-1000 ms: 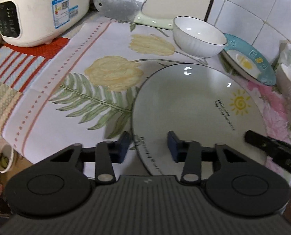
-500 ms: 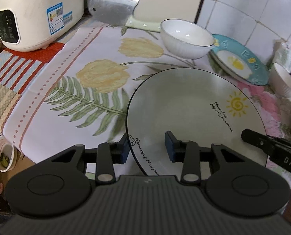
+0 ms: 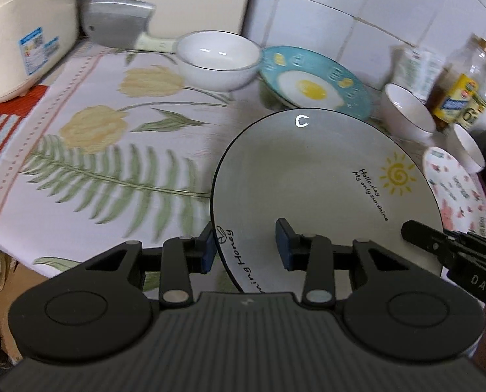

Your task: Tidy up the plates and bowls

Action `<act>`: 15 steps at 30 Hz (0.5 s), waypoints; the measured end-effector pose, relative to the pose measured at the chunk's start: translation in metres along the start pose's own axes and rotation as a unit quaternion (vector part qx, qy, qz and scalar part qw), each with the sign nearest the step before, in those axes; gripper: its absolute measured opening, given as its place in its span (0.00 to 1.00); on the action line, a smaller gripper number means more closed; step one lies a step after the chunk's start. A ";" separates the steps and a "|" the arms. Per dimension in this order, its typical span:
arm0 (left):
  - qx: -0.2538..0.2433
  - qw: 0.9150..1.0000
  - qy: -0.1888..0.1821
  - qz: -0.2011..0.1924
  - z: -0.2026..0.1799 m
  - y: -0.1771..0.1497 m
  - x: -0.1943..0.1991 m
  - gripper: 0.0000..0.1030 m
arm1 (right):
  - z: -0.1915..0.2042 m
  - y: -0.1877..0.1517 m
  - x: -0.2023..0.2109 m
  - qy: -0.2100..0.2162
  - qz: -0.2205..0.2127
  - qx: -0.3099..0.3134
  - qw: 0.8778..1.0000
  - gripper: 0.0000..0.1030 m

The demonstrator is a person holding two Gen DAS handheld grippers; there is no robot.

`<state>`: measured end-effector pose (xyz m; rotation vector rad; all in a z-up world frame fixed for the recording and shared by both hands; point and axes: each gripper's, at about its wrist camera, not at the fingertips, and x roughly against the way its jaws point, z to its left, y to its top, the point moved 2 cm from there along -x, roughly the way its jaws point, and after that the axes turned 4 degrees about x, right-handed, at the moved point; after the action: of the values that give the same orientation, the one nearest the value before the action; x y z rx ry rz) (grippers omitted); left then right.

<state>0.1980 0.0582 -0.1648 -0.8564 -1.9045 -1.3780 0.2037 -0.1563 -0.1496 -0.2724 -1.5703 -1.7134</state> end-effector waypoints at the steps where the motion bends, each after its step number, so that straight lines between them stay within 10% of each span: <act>1: -0.002 1.000 -0.003 0.003 -0.005 -0.001 -0.002 0.35 | -0.005 -0.001 0.004 -0.006 -0.001 0.001 1.000 0.21; 15: -0.025 0.999 -0.007 0.040 -0.032 0.003 -0.045 0.35 | -0.042 -0.013 -0.009 -0.027 0.001 0.031 0.999 0.22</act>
<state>0.2309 0.0217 -0.1904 -0.9584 -1.8326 -1.3807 0.2158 -0.1918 -0.1740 -0.2909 -1.6575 -1.6647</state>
